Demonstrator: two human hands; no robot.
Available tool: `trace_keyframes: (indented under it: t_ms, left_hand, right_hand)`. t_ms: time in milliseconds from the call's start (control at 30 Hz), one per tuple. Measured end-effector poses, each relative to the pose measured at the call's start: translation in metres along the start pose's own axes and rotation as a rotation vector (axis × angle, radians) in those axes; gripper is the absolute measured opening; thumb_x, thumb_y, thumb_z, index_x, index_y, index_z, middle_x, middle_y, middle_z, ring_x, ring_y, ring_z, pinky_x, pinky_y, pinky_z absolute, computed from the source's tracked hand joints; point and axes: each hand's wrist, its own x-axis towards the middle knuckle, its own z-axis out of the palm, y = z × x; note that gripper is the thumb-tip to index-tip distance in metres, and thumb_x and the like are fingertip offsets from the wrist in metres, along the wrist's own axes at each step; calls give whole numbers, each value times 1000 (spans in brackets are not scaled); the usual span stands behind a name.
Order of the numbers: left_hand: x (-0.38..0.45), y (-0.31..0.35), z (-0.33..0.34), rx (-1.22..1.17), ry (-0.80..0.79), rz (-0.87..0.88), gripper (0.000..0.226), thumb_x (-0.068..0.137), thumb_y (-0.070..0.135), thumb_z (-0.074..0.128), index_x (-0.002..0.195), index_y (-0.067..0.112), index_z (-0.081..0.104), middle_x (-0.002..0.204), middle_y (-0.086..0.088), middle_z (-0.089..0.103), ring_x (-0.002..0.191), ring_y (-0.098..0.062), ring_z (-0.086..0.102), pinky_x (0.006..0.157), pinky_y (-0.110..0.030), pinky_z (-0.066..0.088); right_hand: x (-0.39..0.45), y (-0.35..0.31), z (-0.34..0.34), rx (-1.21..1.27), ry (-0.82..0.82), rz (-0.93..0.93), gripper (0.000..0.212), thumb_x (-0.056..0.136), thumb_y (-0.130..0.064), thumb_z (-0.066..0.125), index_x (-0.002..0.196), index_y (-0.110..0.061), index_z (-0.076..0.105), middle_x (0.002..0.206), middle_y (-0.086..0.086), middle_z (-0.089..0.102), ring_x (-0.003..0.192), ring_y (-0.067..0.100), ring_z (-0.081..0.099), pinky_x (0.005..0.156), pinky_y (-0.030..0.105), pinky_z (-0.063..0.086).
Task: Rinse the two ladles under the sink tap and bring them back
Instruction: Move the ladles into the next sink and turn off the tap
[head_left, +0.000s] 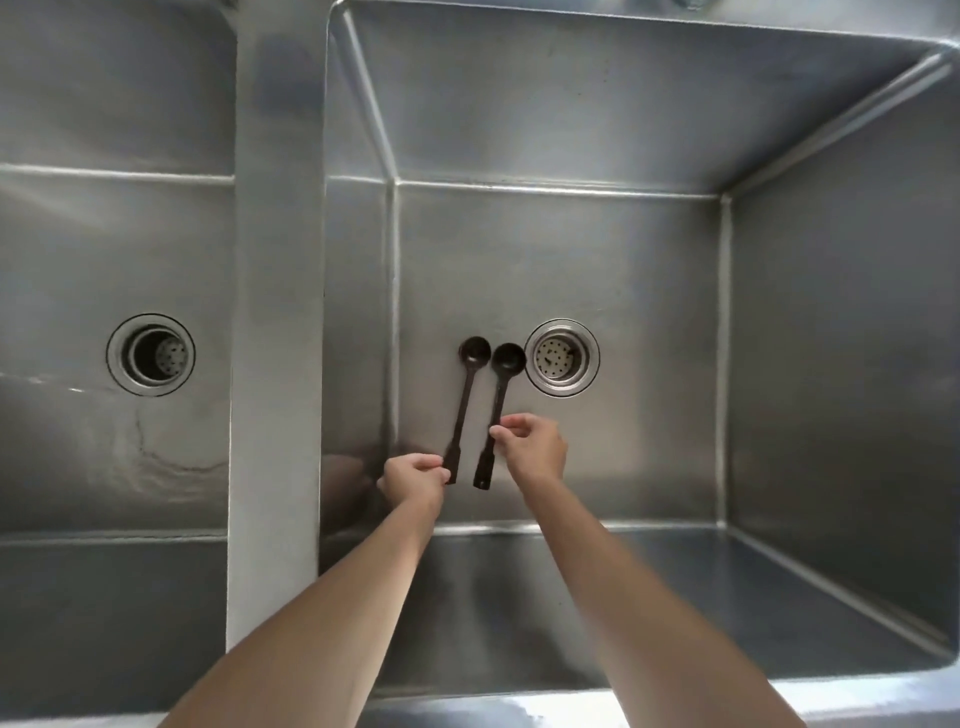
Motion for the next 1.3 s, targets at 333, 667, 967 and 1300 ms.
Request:
trace_keyframes:
  t_ms: [333,667,967,1300]
  left_hand:
    - [9,-5,10,143,60,31,32,69,6,87,60,31,70,80,-3,76,73,-22,64,72,-23,48]
    - [-26,12,-12,182,-76,234,30,82,11,77,112,15,76,103,-6,78,99,-24,70,82,-22,44]
    - [-123,84,-68,257,-338,792,54,92,25,66,144,22,53,143,2,60,132,-15,56,111,-22,39]
    - [-142,166,-207,382,27,1363,65,97,47,49,155,48,19,167,8,18,154,-18,15,112,-33,33]
  right_hand:
    - [-2,-4,1,-113,38,-51,17,87,-25,79,102,-18,80,92,-1,80,84,12,68,83,22,48]
    - [-26,-20,-31,-112,3,-163,24,88,-29,81,107,-15,78,93,0,80,88,14,73,90,33,58]
    - [-102,-77,-97,-142,130,-363,40,88,-50,71,126,-38,69,114,-8,79,108,15,72,87,20,45]
    - [-180,-178,-103,-324,364,-822,57,88,-65,62,140,-45,58,157,-18,49,143,8,48,94,38,57]
